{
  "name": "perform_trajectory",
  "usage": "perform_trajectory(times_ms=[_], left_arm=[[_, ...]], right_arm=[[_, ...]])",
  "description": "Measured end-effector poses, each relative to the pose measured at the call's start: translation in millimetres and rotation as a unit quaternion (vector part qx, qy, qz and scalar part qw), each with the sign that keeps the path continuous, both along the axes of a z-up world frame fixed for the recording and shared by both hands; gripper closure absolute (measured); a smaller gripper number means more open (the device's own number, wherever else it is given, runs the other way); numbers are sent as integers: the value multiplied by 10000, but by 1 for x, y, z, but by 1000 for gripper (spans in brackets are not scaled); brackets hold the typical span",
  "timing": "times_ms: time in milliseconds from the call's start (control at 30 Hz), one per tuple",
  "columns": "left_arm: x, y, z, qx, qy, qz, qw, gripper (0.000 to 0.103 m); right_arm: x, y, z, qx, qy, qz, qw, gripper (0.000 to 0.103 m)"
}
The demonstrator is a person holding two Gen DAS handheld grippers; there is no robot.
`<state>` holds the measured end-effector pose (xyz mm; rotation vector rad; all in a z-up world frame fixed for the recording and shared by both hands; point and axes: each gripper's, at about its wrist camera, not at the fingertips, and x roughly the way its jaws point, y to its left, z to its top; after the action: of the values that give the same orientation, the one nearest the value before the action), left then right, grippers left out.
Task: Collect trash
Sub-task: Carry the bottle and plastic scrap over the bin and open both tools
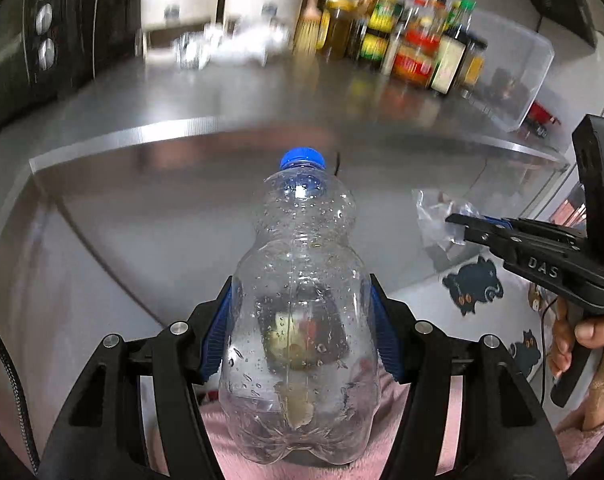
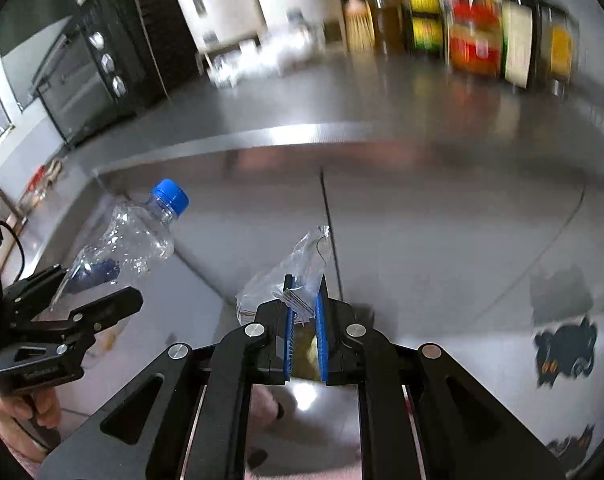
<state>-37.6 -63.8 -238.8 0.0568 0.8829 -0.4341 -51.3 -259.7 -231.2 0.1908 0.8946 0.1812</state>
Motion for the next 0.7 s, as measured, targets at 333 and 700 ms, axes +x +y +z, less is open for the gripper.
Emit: perform_trajectory(times_ms=[333, 700], left_arm=[[25, -14, -116, 368, 911, 143, 9951, 44], [68, -48, -231, 677, 1921, 142, 9789, 44]], right_arm=[[17, -4, -119, 195, 983, -239, 9947, 92], [62, -9, -223, 383, 1936, -376, 9796, 92]])
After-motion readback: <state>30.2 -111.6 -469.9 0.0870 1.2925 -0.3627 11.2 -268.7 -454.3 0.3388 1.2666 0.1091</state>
